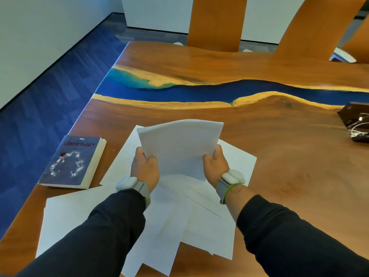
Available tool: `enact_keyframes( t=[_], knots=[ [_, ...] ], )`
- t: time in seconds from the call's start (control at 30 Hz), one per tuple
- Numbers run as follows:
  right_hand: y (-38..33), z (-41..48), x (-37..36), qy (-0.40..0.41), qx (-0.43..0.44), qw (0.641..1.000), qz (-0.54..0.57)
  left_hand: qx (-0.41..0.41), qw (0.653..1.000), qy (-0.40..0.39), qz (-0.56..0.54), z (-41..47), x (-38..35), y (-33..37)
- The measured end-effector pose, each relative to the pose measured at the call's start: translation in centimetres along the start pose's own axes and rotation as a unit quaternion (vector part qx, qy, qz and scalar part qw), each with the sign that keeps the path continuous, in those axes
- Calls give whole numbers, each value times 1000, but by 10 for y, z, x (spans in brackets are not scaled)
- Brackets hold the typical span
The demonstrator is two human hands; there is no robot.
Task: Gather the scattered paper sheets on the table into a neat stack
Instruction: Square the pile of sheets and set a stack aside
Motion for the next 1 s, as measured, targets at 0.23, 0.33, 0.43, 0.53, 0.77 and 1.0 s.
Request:
enact_keyframes(
  t=[0.23, 0.33, 0.43, 0.53, 0.77, 1.0],
  knots=[
    [0, -1, 4, -18, 6, 999, -48, 11, 999, 3, 36, 4, -3, -5],
    [11, -2, 6, -24, -25, 993, -115, 13, 995, -26, 100, 9, -9, -8],
    [13, -3, 24, -4, -25, 994, -105, -11, 991, -21, 135, 11, -19, 1],
    [17, -1, 57, 32, -39, 995, -89, -28, 986, -33, 161, 5, -46, 18],
    [46, 5, 171, 123, -107, 969, -184, -61, 964, -140, 219, -38, -158, 52],
    [87, 3, 303, 166, -196, 940, -225, -87, 934, -250, 240, -97, -279, 81]
  ],
)
Point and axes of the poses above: each hand's wrist, its own z-axis towards the middle knuckle, its own x-axis out of the back of the hand, y = z × x, the point moved 7 cm from there along z, towards the middle knuckle, and after that the axes turned 14 degrees about z, right-handed, at the moved point
